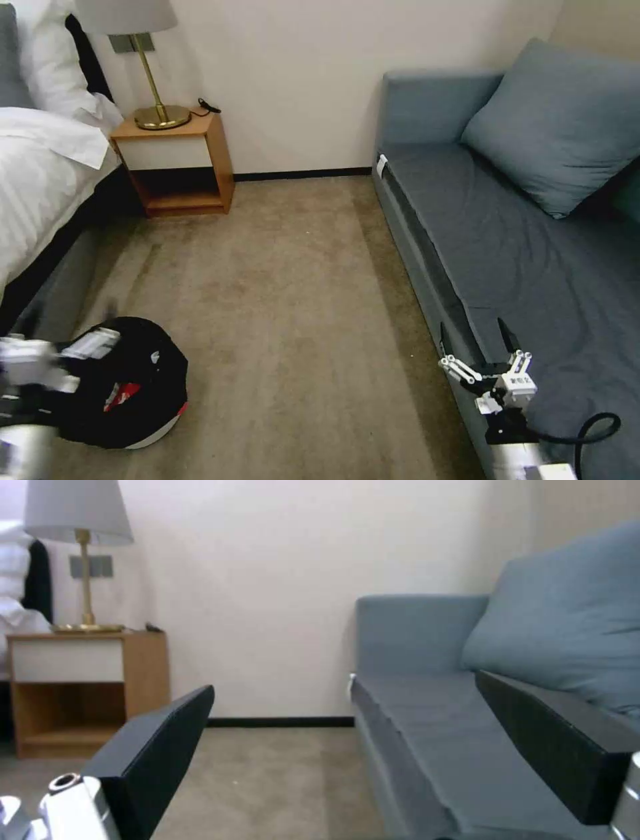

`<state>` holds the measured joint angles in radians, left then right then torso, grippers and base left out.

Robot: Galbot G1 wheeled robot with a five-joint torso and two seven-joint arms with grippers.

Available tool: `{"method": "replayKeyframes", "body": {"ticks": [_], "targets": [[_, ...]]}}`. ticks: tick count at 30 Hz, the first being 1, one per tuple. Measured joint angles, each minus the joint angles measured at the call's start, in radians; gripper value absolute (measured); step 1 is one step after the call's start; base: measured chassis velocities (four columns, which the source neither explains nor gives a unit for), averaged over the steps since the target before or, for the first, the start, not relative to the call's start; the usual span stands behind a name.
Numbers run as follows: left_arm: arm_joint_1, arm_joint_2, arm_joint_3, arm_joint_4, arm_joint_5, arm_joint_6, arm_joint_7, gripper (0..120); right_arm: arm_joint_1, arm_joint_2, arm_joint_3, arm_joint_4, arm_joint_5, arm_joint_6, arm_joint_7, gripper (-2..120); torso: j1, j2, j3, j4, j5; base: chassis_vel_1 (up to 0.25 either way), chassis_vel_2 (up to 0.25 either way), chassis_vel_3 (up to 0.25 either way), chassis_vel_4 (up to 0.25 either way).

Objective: Pick up the trash bin, then pick up the garbage on the floor and place it into the trash bin.

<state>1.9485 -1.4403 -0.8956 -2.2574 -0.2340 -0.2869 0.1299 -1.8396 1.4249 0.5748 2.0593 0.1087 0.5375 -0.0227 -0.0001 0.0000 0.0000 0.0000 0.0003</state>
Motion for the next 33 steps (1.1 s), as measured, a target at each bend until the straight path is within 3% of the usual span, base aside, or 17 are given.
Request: {"method": "replayKeyframes", "body": {"ticks": [2, 3, 6, 9, 33], "targets": [[0.023, -0.009, 0.072, 0.031, 0.040, -0.027, -0.001, 100, 0.006, 0.009, -0.012, 0.000, 0.013, -0.001, -0.011, 100, 0.000, 0.000, 0.000, 0.0002, -0.0001, 0.000, 0.000, 0.000, 0.000], [0.023, -0.009, 0.072, 0.031, 0.040, -0.027, -0.001, 100, 0.006, 0.009, -0.012, 0.000, 0.013, -0.001, -0.011, 100, 0.000, 0.000, 0.000, 0.0002, -0.0001, 0.000, 0.000, 0.000, 0.000], [0.029, -0.008, 0.142, 0.065, 0.061, -0.055, -0.001, 100, 0.018, 0.013, -0.018, 0.004, 0.017, -0.016, -0.020, 100, 0.000, 0.000, 0.000, 0.0001, -0.0003, 0.000, 0.000, 0.000, 0.000], [0.021, -0.007, 0.170, 0.074, 0.072, -0.080, -0.001, 100, 0.025, 0.012, -0.018, 0.009, 0.018, -0.022, -0.029, 100, 0.000, 0.000, 0.000, 0.0001, -0.0003, 0.000, 0.000, 0.000, 0.000], [0.010, -0.005, 0.170, 0.079, 0.072, -0.081, -0.004, 100, 0.028, 0.010, -0.018, 0.012, 0.020, -0.028, -0.032, 100, 0.000, 0.000, 0.000, 0.0000, -0.0003, 0.000, 0.000, 0.000, 0.000]]}}
